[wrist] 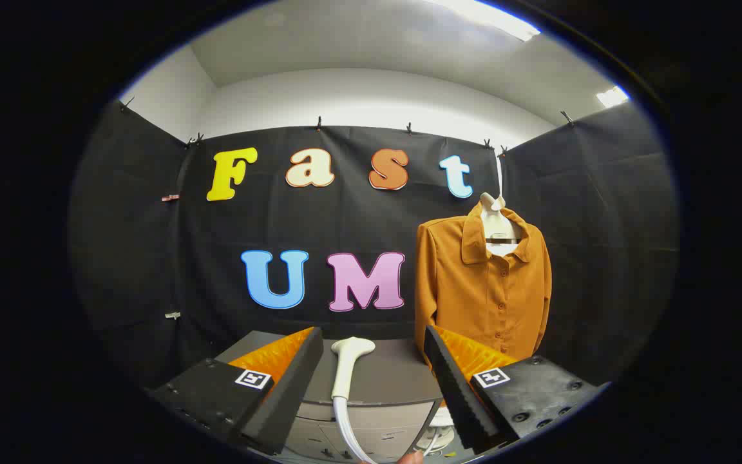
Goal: Iron the clothes twice with a garment steamer, once on the left side and once on the right side.
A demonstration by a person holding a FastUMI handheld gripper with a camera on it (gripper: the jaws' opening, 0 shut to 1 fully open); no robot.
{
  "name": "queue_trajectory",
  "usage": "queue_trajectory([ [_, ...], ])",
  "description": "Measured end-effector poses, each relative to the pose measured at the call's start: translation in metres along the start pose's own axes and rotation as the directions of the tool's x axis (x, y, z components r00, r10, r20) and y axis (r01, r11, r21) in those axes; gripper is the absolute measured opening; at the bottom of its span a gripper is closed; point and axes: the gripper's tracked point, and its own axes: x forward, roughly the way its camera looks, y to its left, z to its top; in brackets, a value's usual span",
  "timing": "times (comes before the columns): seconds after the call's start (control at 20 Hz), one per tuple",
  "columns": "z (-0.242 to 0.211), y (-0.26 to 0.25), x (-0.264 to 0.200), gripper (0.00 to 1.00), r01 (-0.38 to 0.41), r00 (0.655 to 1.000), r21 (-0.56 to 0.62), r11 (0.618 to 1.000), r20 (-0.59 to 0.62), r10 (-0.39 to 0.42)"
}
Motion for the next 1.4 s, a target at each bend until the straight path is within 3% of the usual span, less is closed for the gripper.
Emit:
queue_trajectory([
  [1.4,-0.007,0.018,-0.012,0.98,-0.028,1.000,-0.007,1.000,-0.012,0.028],
])
